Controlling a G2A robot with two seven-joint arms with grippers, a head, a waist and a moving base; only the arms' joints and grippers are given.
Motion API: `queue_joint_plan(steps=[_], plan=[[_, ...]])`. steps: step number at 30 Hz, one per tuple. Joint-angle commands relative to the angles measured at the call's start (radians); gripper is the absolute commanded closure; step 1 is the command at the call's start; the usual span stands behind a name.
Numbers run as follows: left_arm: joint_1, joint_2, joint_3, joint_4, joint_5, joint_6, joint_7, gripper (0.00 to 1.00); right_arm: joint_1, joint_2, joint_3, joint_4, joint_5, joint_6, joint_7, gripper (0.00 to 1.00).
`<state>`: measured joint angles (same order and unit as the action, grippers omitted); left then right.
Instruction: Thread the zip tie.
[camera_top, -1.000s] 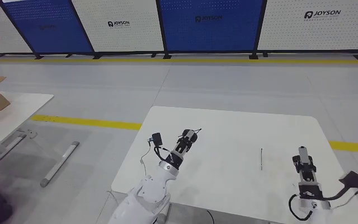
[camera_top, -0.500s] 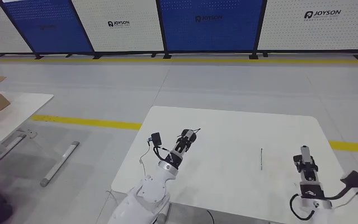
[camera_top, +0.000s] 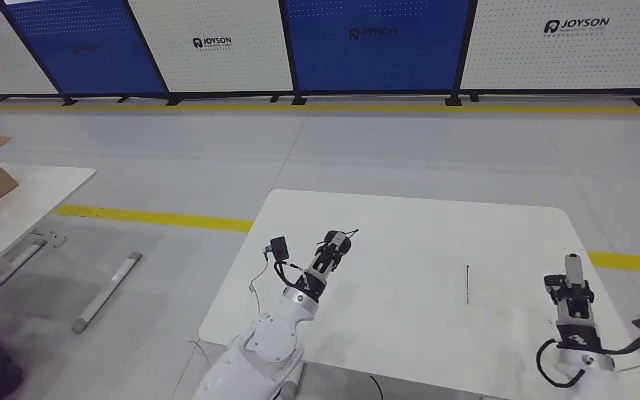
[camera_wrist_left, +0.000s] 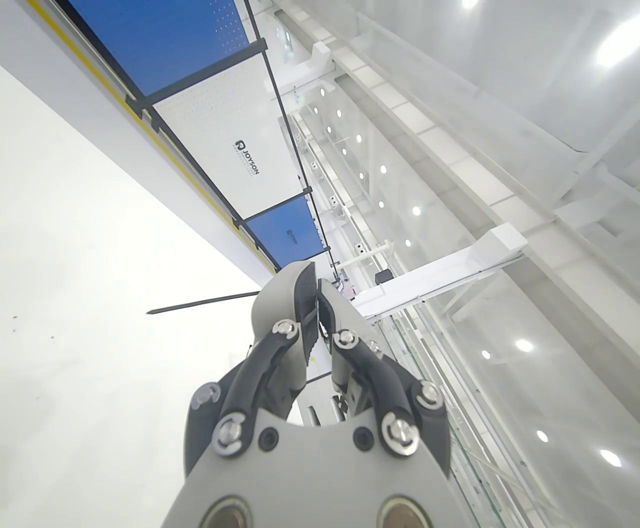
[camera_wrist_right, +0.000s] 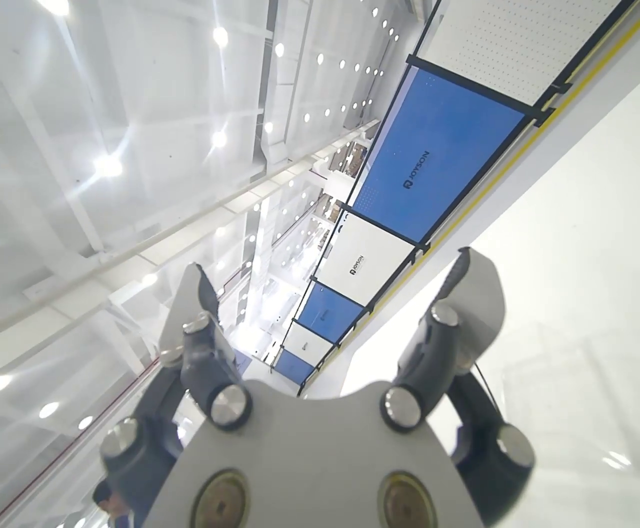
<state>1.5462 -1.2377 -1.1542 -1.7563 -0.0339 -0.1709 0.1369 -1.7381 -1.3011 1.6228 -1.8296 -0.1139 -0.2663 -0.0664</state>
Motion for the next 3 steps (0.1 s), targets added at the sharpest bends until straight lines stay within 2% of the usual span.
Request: queue_joint_plan(steps=[1,3], plan=[[0.000,0.000,0.000,0.000,0.000,0.000,0.000,1.00,0.000,0.000,0.000,0.000,0.000,0.000,0.000,0.00],[0.000,0.000,0.000,0.000,0.000,0.000,0.000,1.00,0.000,0.000,0.000,0.000,0.000,0.000,0.000,0.00]])
